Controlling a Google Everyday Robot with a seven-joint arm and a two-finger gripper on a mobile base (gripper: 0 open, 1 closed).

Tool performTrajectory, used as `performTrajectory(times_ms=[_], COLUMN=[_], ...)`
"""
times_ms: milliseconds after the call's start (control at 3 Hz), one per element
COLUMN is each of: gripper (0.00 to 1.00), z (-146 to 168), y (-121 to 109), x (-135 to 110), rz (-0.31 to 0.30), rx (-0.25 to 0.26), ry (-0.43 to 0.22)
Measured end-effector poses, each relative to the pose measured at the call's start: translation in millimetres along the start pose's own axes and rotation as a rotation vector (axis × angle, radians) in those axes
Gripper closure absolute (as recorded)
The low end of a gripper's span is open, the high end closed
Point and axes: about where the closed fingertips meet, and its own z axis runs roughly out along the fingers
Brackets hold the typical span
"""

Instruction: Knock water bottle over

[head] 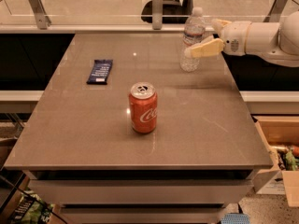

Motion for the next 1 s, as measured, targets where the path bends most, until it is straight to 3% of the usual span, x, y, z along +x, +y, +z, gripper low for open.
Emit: performTrajectory(times_ms=[333,1000], gripper=[0.00,0.39], z=[7.4,13.2], y=[-0.9,2.1], x=[2.2,2.0], rz=[0.010,0.011], rx=[-0.015,-0.025], ry=[-0.022,-0.023])
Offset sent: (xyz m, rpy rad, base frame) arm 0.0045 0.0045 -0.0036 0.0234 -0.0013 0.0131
